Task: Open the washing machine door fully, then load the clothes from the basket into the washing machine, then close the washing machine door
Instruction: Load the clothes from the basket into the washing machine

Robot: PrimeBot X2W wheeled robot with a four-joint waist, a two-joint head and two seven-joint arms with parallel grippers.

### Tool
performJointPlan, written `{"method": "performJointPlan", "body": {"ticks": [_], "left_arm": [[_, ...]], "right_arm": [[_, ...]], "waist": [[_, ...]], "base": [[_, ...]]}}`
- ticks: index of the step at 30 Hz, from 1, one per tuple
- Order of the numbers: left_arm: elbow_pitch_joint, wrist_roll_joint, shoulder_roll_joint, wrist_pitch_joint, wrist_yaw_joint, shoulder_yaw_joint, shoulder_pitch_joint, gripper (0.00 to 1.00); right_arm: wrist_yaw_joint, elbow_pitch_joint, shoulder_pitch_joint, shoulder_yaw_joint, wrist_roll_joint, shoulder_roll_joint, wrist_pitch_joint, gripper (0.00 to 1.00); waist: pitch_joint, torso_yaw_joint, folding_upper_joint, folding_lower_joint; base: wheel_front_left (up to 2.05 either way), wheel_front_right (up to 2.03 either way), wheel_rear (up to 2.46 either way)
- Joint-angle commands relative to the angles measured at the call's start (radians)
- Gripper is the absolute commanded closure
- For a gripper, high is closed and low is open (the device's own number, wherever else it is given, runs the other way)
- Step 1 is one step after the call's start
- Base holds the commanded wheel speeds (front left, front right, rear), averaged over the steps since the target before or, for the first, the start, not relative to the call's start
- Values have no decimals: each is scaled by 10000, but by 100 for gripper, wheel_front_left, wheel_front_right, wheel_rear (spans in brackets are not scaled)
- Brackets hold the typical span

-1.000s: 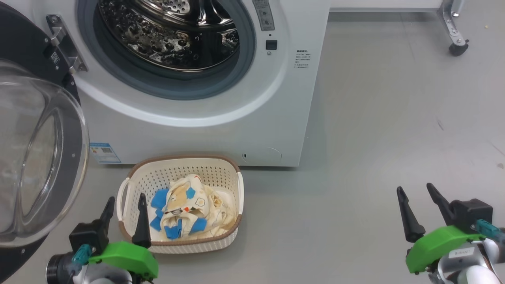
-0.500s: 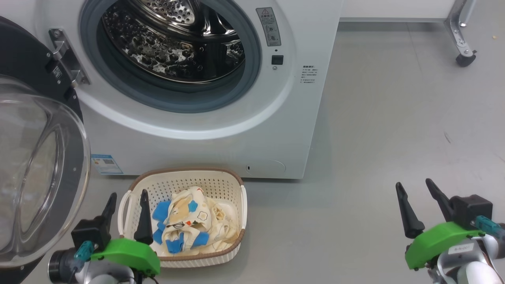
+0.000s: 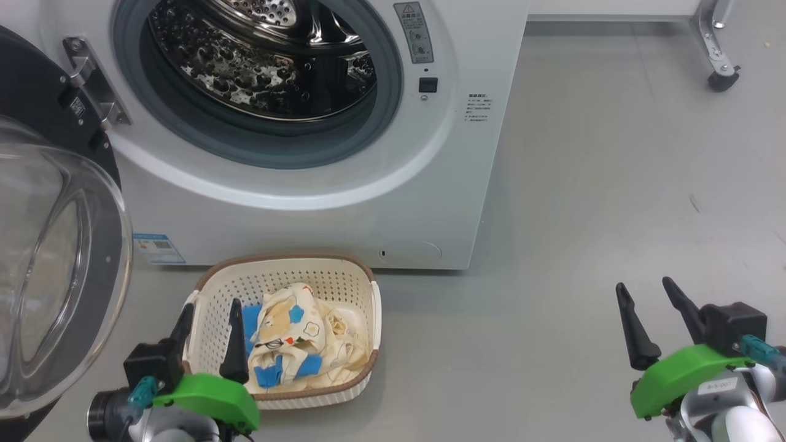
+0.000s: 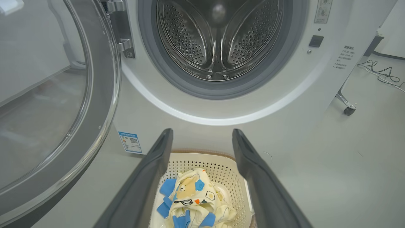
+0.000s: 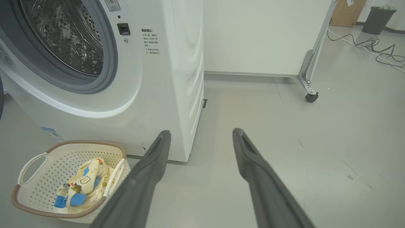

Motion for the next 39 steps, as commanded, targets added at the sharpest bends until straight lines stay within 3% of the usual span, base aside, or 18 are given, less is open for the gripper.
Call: {"method": "performJointPlan", "body": {"ticks": [1,17,39], "left_arm": [[-219,-21,120,-105,70,372,-555,0],[1173,-96,-583,312,-379,-130,-2429,0],[6864,-170,-649,672,-1550,-192,-6760,0]], "right_arm": [[-2,-370,-452,217,80,-116,-25,0],[-2,-351,-1438,483,386,-116,-340,0],[-2,-213,-3228,1072,981,-116,-1178,0]], "waist": [[111,-25,0,0],[2074,-644,0,0],[6057,-1628,0,0]], "base": [[0,0,0],[0,0,0],[0,0,0]]}}
